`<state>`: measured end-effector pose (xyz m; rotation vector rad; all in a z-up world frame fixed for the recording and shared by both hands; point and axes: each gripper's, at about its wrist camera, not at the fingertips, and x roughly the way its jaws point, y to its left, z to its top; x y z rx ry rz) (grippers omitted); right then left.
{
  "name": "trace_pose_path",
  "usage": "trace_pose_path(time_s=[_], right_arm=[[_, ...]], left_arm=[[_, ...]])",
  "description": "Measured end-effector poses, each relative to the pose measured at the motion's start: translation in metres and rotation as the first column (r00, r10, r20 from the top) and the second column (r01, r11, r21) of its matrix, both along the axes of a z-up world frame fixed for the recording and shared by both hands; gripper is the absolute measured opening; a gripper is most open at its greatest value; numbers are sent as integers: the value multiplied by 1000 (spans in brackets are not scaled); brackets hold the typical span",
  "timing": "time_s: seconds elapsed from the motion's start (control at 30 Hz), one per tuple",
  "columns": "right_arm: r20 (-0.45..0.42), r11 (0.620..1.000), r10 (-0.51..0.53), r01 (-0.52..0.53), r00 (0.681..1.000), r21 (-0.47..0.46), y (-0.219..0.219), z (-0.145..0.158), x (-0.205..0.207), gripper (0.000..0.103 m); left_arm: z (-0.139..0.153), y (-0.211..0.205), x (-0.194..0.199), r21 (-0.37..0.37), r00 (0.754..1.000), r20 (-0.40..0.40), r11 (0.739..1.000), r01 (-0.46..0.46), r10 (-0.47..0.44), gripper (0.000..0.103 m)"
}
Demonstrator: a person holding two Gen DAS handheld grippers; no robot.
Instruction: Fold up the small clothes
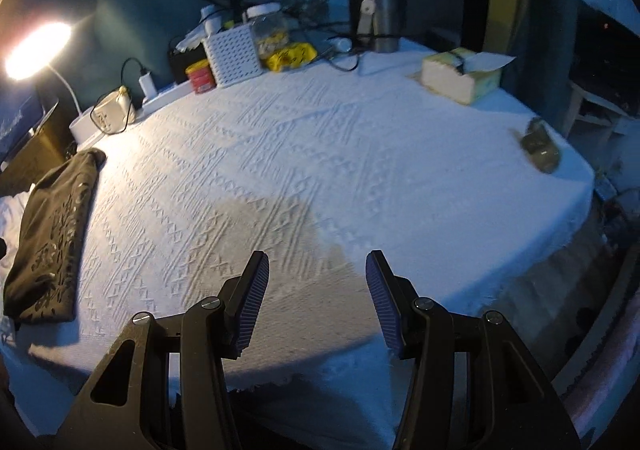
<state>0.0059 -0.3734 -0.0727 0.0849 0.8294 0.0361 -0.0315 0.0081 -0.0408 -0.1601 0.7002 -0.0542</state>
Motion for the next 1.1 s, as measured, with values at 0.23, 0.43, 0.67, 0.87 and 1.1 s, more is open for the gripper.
trace_pose_path(time_s=[0.23,0.43,0.67,0.87,1.1], right_arm=[[59,1000,-14,14,998,-12,-8,24,-11,54],[93,1000,-8,9,996,-4,-8,41,-19,54],[138,1000,5,-5,990,-6,-3,58,-27,54],[196,1000,9,-6,981,-19,2,78,-37,54],[247,999,15,-6,969,-39,7,95,-49,54]], left_arm=[[18,-5,-13,36,999,52,999,-11,9,96],[34,-5,-21,58,995,98,998,-26,20,96],[52,-9,-28,77,987,157,997,-22,9,96],[65,-10,-35,79,977,214,996,-40,23,100],[79,-12,-46,90,962,274,995,-40,13,102]])
